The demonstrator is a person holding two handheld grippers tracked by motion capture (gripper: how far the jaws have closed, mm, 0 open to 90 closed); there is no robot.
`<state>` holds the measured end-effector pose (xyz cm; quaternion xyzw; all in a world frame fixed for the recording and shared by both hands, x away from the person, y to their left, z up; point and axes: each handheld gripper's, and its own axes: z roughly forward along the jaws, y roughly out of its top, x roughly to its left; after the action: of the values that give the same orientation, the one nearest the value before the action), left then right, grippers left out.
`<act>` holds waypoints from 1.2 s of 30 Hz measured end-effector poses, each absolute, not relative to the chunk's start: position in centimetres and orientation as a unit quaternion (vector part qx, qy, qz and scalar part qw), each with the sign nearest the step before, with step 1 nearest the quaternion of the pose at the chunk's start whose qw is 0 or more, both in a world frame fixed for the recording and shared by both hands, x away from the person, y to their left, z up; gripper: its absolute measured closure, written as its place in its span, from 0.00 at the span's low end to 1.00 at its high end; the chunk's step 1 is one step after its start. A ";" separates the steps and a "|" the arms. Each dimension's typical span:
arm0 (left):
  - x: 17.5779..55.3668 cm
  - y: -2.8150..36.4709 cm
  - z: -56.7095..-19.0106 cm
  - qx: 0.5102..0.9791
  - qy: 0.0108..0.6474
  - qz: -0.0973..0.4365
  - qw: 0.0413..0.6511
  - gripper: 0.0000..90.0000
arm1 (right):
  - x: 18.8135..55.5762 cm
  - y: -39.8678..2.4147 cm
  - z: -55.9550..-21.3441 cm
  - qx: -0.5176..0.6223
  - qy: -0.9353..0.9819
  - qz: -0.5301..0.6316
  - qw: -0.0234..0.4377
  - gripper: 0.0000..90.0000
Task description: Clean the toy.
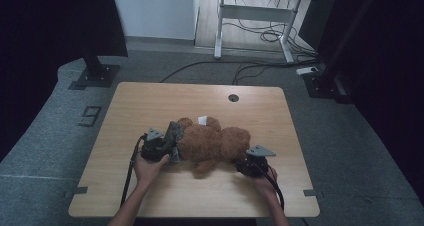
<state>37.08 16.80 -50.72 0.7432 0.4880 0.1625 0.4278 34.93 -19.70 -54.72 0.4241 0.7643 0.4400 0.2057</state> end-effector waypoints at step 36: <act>37.1 5.3 -46.6 0.792 0.375 0.182 0.445 0.81 | 35.4 -19.9 -54.7 0.428 0.760 0.441 0.211 0.53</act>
<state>37.14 5.34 -46.61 0.7924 0.3755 0.1822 0.4449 35.44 -19.88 -54.74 0.4282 0.7603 0.4407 0.2106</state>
